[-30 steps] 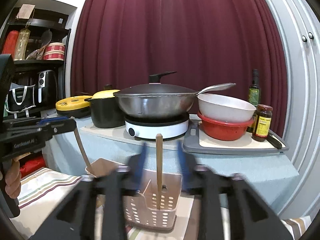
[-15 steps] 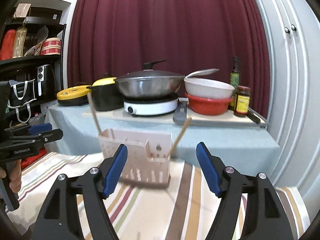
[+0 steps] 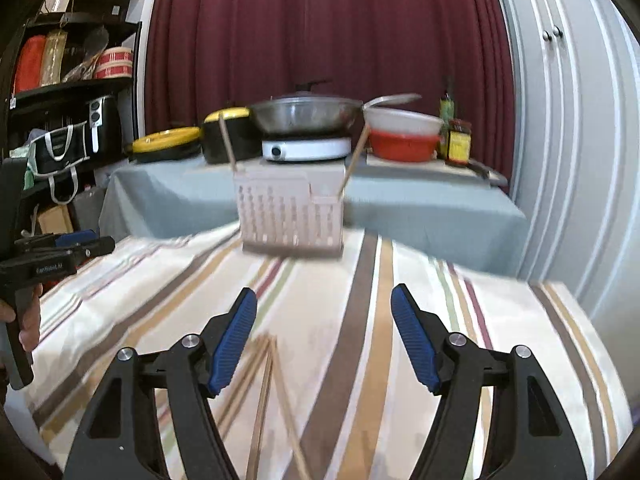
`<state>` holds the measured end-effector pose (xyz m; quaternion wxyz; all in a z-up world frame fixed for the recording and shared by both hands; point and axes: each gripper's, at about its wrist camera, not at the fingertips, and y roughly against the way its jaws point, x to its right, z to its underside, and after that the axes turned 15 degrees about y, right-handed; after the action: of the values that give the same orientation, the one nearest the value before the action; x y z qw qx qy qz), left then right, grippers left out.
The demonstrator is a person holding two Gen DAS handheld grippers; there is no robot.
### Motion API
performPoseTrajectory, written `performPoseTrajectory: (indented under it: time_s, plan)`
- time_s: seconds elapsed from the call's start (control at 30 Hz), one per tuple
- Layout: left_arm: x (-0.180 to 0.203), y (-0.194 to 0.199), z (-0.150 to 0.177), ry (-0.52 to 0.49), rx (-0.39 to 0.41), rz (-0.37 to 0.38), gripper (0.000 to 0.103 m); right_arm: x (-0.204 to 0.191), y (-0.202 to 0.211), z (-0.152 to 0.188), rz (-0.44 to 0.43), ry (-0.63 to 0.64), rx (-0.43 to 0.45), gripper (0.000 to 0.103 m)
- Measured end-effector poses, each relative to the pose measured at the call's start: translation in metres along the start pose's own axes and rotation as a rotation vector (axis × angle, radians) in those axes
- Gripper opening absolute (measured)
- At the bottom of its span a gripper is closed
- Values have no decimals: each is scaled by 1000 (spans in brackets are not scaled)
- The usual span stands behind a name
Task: Organize utensils
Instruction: 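Move both tools back over the chopstick pile, then close the right tool on a chopstick while the left tool grasps another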
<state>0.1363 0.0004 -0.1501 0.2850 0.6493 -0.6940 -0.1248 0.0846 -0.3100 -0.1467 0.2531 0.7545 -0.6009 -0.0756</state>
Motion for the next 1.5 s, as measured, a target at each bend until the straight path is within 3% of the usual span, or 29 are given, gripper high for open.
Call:
performPoseTrajectory:
  time_s: [0.33,0.6,0.77,1.0,1.2,1.3,1.5]
  plan:
    - [-22,24,61,16,-85,1,63,-21,34,75,-24,-54,-126,48]
    - [-26,36,95,10,-123,8,63,-28,39,109,-41,-80,-188,35]
    - [-24,41,105,-1,-125,14,63,-28,42,121,-27,-93,-194,32]
    - [-20,41,116,-19,-136,26,63,-33,43,128,-37,-88,-199,13]
    - [-16,39,127,-31,-156,43,62,-41,44,126,-56,-73,-187,8]
    - [-15,37,131,-37,-169,54,59,-44,44,125,-61,-65,-187,8]
    - [-14,30,140,-53,-213,70,39,-46,43,124,-64,-61,-186,8]
